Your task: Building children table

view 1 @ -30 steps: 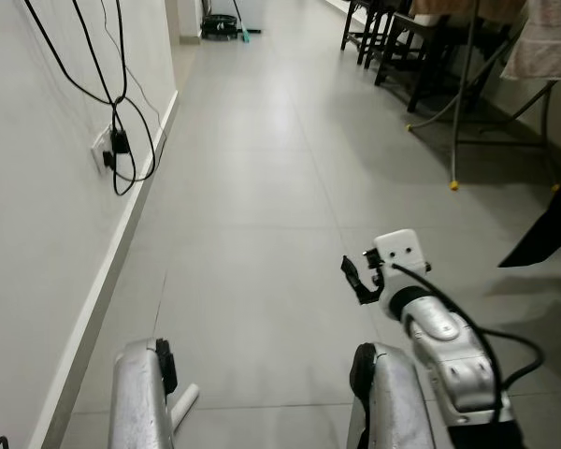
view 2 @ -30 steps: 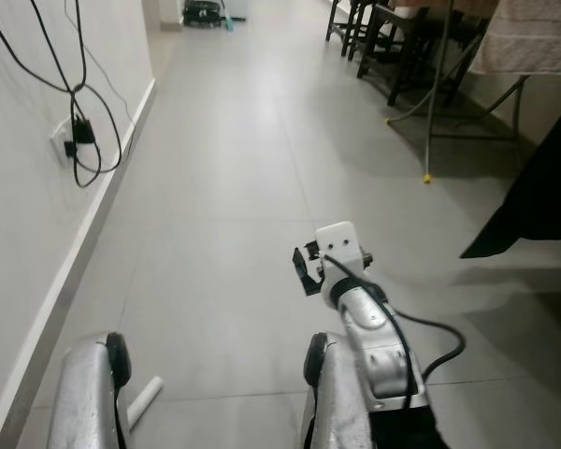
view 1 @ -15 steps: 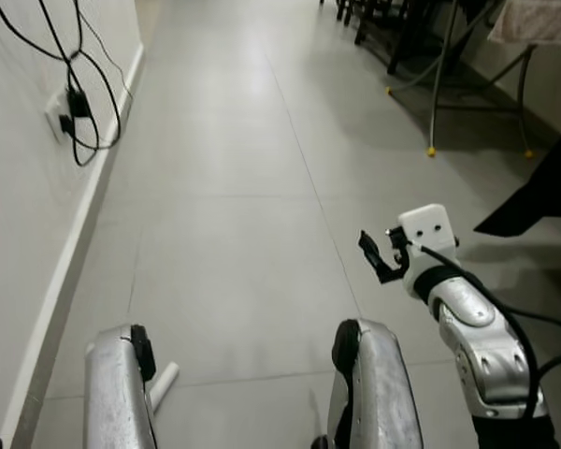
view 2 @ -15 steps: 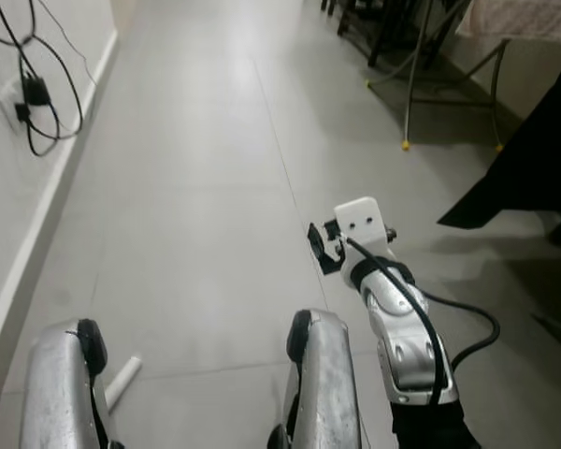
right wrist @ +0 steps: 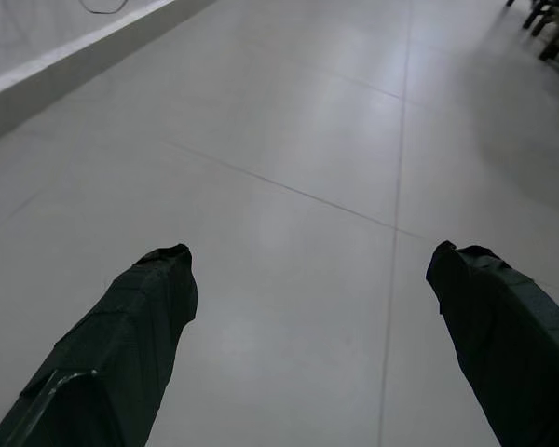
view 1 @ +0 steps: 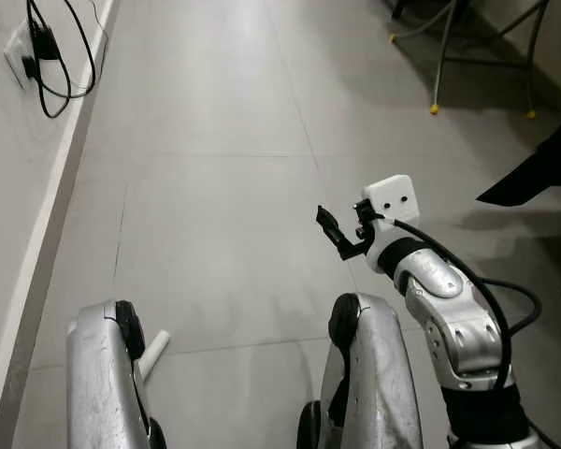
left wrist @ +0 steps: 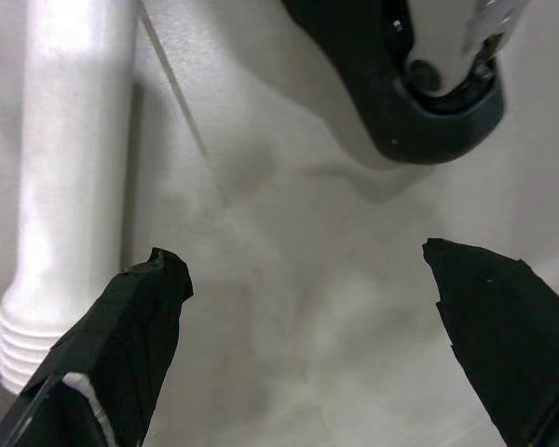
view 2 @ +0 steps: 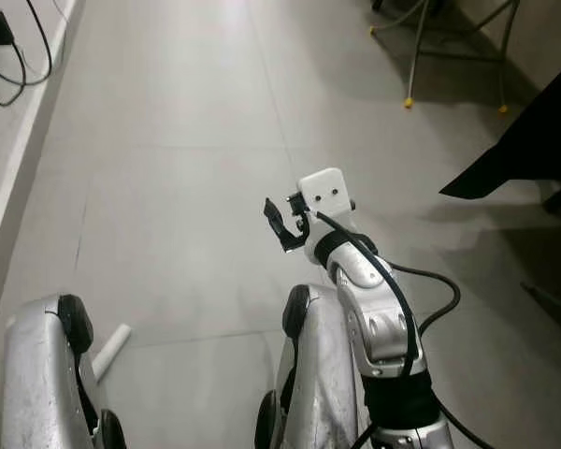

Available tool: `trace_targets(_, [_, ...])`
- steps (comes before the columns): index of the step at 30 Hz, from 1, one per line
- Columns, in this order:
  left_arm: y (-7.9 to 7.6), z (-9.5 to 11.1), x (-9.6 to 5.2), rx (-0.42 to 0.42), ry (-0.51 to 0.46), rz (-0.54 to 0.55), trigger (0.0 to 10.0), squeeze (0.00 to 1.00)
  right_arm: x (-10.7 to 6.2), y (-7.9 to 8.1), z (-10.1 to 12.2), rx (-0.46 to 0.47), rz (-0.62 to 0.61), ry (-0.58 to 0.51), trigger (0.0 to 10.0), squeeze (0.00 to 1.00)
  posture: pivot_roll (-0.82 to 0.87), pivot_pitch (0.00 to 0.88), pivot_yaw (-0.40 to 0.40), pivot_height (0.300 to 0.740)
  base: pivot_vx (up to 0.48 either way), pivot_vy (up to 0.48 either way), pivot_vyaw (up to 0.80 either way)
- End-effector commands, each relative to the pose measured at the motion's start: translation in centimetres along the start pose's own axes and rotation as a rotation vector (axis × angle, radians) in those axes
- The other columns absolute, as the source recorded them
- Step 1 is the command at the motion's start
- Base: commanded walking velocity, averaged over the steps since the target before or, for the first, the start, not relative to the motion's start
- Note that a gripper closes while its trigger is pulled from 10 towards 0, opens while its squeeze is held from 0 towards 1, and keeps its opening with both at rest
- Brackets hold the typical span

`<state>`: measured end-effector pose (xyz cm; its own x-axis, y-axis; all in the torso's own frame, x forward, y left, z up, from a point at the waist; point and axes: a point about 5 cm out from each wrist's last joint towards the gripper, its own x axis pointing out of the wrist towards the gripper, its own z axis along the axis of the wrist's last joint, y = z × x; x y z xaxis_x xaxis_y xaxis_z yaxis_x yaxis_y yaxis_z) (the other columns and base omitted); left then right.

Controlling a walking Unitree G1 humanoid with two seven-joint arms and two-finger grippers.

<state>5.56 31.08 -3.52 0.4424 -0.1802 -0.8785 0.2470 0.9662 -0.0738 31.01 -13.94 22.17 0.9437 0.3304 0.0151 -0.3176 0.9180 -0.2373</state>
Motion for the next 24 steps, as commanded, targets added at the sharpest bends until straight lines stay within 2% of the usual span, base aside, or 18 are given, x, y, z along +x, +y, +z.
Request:
trace_targets(1, [0.0,-1.2,0.1,0.003,0.034,0.053,10.0,0.0,0.1,0.6,0.8,0.002,0.05,-0.021,10.0,0.0,-0.18,0.329,-0.172,0.3,0.0,0.0,0.0])
trace_targets(2, [0.0,-1.2,0.1,0.003,0.034,0.053,10.0,0.0,0.1,0.6,0.8,0.002,0.05,-0.021,10.0,0.0,-0.18,0.329,-0.172,0.3,0.0,0.0,0.0])
trace_targets(3, [0.5,-1.3,0.3,0.011,0.035,0.098,10.0,0.0,0.0,0.7,1.3,0.005,0.064,-0.033,10.0,0.0,-0.19,0.339,-0.177,0.3,0.0,0.0,0.0])
trace_targets(7, [0.7,-1.0,0.3,0.029,0.021,0.116,10.0,0.0,-0.3,0.7,1.5,0.012,0.067,-0.041,10.0,0.0,-0.19,0.343,-0.177,0.3,0.0,0.0,0.0])
trace_targets(9, [1.4,-0.3,0.3,0.061,0.0,0.167,10.0,0.0,-0.6,0.8,1.7,0.021,0.069,-0.051,10.0,0.0,-0.19,0.347,-0.178,0.3,0.0,0.0,0.0])
trace_targets(13, [2.3,0.9,0.7,0.063,-0.026,0.218,10.0,0.0,-1.0,1.3,1.6,0.04,0.081,-0.049,10.0,0.0,-0.2,0.357,-0.186,0.3,0.0,0.0,0.0])
trace_targets(19, [2.3,2.1,2.3,0.046,-0.057,0.249,10.0,0.0,-1.2,1.5,1.9,0.042,0.098,-0.051,10.0,0.0,-0.23,0.365,-0.201,0.3,0.0,0.0,0.0])
trace_targets(21, [1.9,2.1,2.9,0.002,-0.059,0.233,10.0,0.0,-1.3,1.6,2.1,0.044,0.105,-0.049,10.0,0.0,-0.24,0.372,-0.202,0.3,0.0,0.0,0.0])
trace_targets(24, [0.6,2.4,3.9,0.009,-0.071,0.167,10.0,0.0,-1.4,1.8,2.3,0.05,0.113,-0.047,10.0,0.0,-0.25,0.381,-0.208,0.3,0.0,0.0,0.0])
